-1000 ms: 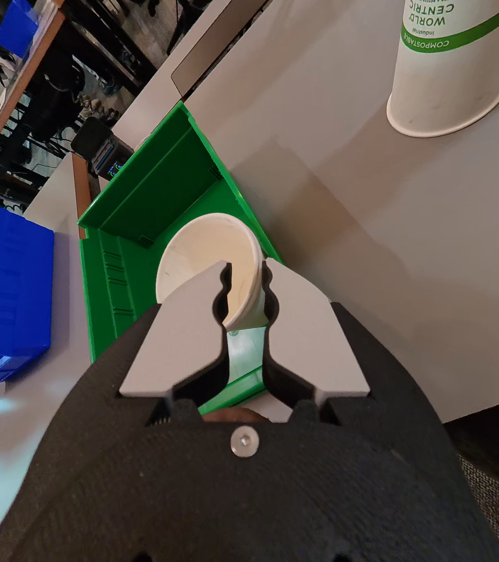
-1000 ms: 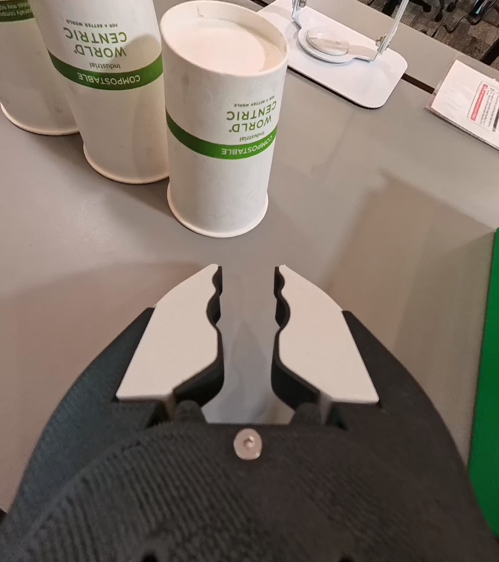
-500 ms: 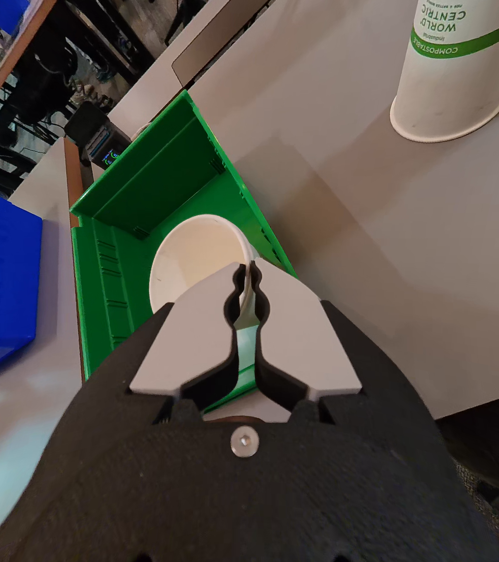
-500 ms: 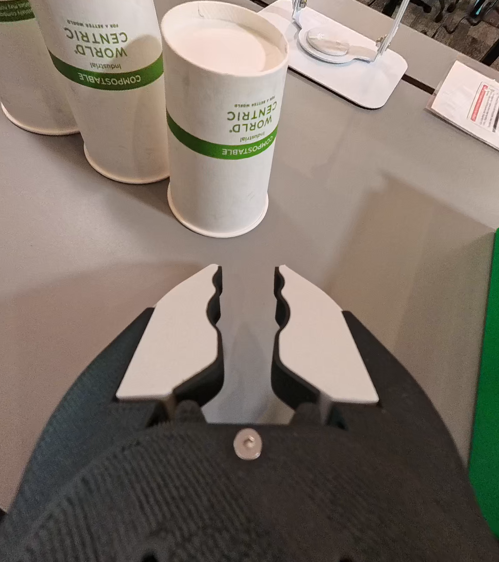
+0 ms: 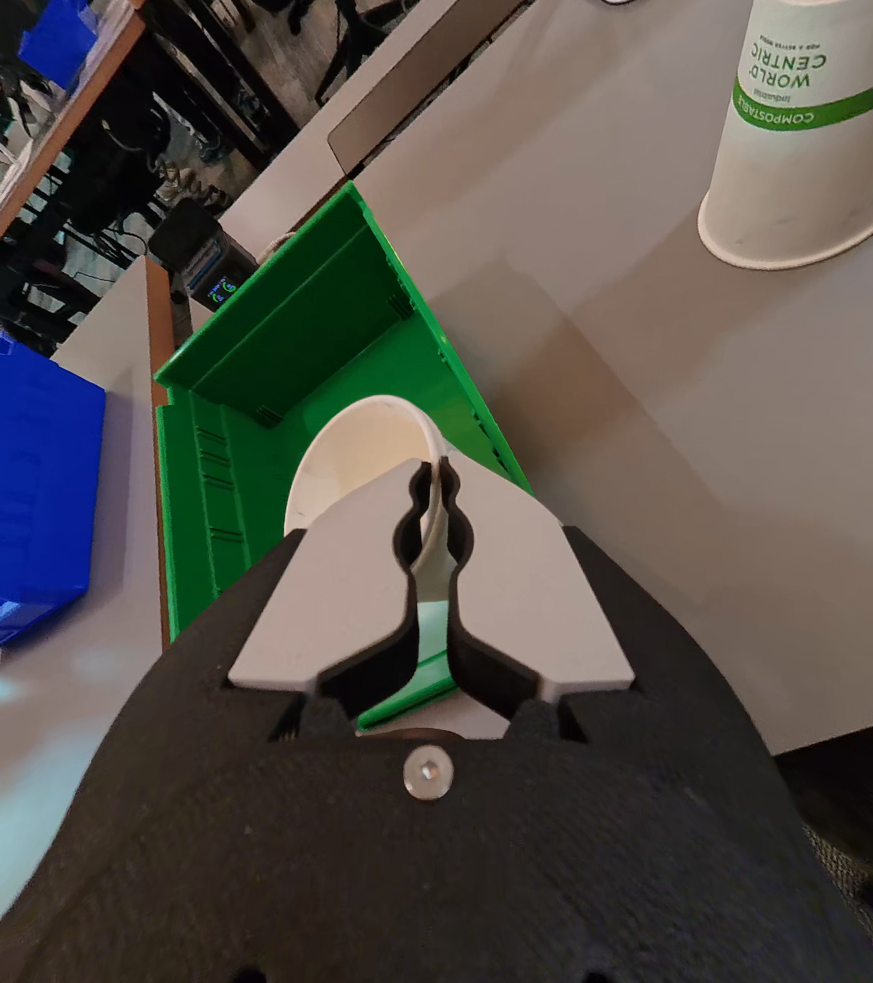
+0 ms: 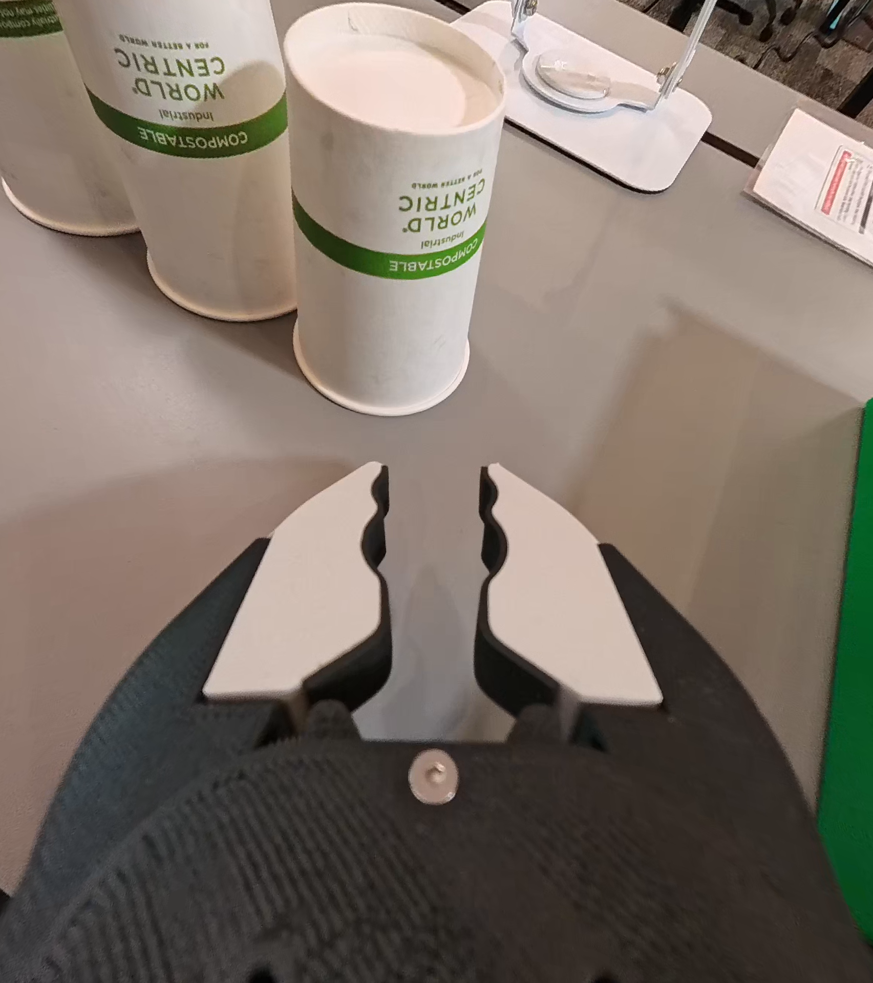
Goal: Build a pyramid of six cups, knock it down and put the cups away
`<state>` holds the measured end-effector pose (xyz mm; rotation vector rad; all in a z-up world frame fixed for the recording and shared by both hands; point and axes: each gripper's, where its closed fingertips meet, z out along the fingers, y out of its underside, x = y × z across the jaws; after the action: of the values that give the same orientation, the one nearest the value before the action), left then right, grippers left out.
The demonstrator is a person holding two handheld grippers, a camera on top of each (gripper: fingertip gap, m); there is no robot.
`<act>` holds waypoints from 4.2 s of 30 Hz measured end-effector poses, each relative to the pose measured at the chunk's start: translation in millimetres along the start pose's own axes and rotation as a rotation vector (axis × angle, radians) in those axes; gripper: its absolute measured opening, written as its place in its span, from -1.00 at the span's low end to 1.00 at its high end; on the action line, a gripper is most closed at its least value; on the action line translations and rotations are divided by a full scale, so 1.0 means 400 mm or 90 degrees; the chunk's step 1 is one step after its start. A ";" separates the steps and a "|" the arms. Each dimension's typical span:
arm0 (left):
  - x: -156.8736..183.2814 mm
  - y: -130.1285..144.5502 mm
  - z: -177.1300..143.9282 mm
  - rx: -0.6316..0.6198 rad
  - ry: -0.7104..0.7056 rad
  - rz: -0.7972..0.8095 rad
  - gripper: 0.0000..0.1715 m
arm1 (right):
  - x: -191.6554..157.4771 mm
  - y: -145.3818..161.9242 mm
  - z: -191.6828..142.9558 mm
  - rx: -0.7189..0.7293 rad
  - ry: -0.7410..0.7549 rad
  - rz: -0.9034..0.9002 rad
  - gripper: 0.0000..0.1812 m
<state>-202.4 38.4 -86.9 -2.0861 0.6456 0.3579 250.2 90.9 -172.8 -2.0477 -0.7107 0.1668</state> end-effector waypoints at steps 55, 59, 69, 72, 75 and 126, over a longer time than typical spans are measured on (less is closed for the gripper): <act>-0.167 -0.117 -0.112 0.099 -0.324 0.025 -0.94 | -0.002 0.001 0.001 -0.001 -0.002 0.001 -0.63; -0.200 -0.176 -0.188 0.196 -0.372 -0.038 -0.95 | -0.002 0.001 0.002 -0.001 -0.003 0.003 -0.63; -0.217 -0.257 -0.307 0.292 -0.457 -0.036 -0.95 | -0.001 -0.001 0.001 0.001 -0.004 0.004 -0.64; -0.202 -0.283 -0.324 0.322 -0.441 -0.042 -0.95 | -0.002 -0.001 0.001 0.001 -0.006 0.006 -0.64; -0.163 -0.317 -0.316 0.361 -0.374 -0.077 -0.95 | -0.003 -0.001 0.002 0.002 -0.007 0.006 -0.64; 0.783 -0.480 -0.133 0.434 0.550 -0.370 -0.91 | -0.077 -0.236 -0.209 0.387 -0.616 0.554 -0.16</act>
<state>165.0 -14.0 -76.3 -1.5782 0.4930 -1.0076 217.2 50.3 -54.2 -1.4575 -0.1821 1.7164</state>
